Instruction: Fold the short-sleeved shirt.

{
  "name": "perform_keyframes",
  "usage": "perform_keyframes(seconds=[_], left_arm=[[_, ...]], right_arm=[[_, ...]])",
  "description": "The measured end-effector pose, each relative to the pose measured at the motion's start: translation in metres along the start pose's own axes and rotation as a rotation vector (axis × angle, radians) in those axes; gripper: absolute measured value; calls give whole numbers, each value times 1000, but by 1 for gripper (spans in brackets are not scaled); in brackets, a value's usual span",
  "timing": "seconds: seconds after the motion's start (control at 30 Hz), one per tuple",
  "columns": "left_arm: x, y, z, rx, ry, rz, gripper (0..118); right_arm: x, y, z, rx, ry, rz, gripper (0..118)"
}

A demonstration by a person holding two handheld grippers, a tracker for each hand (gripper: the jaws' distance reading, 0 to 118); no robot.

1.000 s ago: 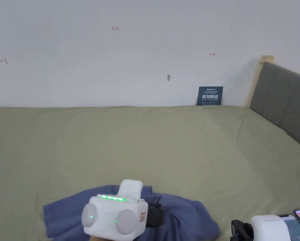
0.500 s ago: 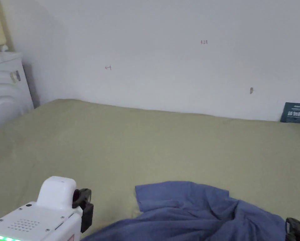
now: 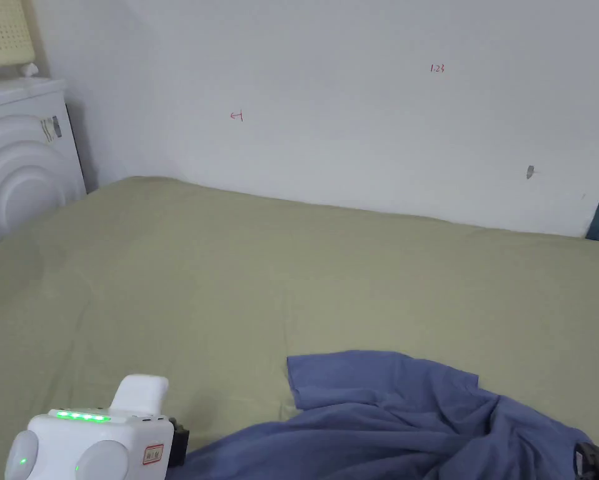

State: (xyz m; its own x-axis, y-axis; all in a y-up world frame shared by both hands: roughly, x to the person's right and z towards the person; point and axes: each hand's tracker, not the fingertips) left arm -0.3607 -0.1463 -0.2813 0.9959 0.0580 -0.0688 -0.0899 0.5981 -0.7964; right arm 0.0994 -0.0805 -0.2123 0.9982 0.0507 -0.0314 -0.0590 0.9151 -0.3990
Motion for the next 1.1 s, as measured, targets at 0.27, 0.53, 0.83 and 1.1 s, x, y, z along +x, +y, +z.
perform_keyframes(seconds=[0.27, 0.53, 0.83, 1.1], left_arm=[[-2, -10, -85, -208, 131, -103, 109], [3, -4, -53, -130, 15, -53, 2], [20, 0, -54, -151, 7, -87, 2], [19, 3, -60, -168, 6, -63, 2]], right_arm=[[10, -16, -17, -77, -18, 14, 0], [52, -22, -33, -139, -70, -46, 0], [151, -11, -161, -395, -83, -134, 0], [152, -43, -238, -620, -34, -107, 110]])
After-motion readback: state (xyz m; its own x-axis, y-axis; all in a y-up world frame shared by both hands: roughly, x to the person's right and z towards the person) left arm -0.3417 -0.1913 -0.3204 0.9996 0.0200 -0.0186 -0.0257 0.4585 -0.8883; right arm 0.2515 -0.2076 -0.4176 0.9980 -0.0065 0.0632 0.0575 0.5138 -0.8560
